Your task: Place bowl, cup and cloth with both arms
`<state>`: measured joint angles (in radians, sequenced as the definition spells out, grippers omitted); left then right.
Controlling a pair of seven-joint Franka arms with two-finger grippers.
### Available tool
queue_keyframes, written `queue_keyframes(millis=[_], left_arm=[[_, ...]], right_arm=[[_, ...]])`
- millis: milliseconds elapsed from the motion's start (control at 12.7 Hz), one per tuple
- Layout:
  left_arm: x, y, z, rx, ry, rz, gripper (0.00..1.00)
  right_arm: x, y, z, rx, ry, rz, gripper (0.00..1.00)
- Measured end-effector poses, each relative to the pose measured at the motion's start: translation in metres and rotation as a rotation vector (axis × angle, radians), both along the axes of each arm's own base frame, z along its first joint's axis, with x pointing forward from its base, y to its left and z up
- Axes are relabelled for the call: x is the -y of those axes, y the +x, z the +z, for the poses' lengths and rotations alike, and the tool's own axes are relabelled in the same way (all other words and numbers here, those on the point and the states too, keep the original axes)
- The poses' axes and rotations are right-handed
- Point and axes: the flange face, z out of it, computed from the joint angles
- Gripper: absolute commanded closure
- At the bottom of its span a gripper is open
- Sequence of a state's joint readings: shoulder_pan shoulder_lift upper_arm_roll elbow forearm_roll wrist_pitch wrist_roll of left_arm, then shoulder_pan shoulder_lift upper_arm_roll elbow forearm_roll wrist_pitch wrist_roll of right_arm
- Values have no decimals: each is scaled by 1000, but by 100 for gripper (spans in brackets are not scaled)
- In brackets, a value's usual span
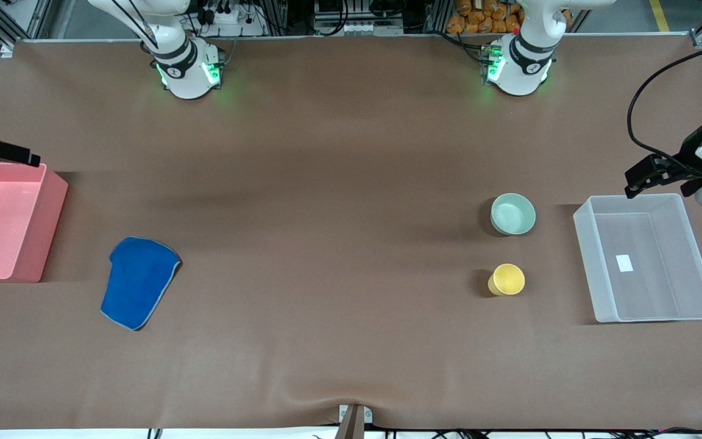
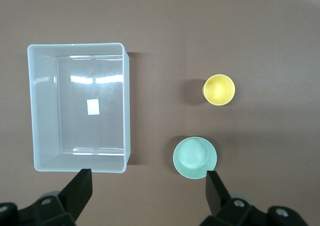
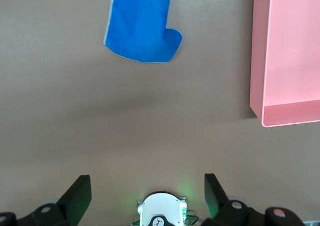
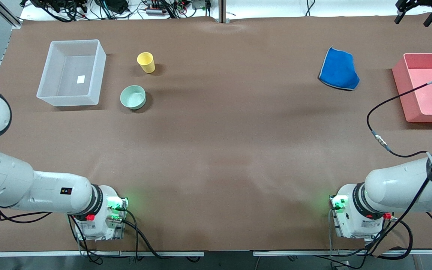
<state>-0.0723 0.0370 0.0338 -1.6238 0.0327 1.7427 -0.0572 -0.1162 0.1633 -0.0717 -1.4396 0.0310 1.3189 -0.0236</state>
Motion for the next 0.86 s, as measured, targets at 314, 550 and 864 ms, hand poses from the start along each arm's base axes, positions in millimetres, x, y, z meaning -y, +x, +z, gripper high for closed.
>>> queue_keyframes(millis=[314, 550, 864], left_arm=[[-2, 7, -16, -28, 2, 4, 0], [-1, 22, -49, -69, 5, 4, 0], [7, 45, -97, -97, -6, -3, 0]], right_arm=[[6, 21, -26, 24, -8, -8, 0], [10, 34, -61, -10, -7, -16, 0], [24, 51, -123, -60, -12, -59, 0]])
